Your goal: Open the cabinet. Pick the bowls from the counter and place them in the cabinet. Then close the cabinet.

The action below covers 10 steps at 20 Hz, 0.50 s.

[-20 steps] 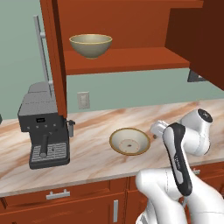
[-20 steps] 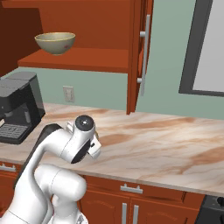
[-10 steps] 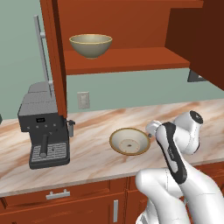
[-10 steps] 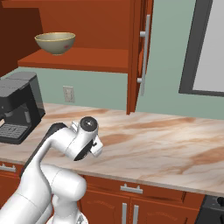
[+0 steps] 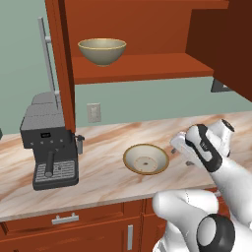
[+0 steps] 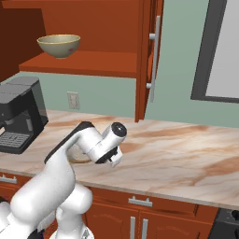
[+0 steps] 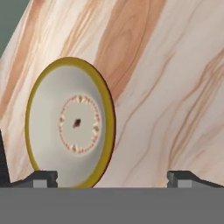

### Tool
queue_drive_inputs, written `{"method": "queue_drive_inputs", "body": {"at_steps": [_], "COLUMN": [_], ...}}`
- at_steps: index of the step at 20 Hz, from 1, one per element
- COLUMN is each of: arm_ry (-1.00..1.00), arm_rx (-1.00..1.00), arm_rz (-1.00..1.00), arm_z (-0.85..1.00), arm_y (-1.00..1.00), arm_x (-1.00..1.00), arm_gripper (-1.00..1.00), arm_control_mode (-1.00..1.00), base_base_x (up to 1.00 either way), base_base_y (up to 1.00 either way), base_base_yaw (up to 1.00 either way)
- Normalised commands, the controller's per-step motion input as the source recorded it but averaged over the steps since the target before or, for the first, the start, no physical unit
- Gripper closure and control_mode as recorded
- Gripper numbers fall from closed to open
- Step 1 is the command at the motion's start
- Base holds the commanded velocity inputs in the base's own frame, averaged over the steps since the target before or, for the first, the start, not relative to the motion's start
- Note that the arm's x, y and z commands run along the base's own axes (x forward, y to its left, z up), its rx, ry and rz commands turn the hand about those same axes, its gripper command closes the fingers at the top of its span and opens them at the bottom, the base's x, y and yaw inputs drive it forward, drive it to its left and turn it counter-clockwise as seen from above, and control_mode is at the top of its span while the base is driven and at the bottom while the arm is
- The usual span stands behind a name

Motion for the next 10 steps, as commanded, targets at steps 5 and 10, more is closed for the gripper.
{"method": "queue_drive_inputs", "body": {"at_steps": [5, 10], "arm_ry": [0.0, -0.03], "arm_rx": [0.12, 0.12], "arm_rz": [0.07, 0.04], "arm_z": [-0.28, -0.35], "arm_y": [-0.1, 0.0], "arm_x": [0.0, 0.0], "arm_gripper": [-1.0, -1.0], "arm_control_mode": [-1.0, -1.0], "base_base_x": [0.0, 0.0], "base_base_y": [0.0, 0.0], "base_base_yaw": [0.0, 0.0]}}
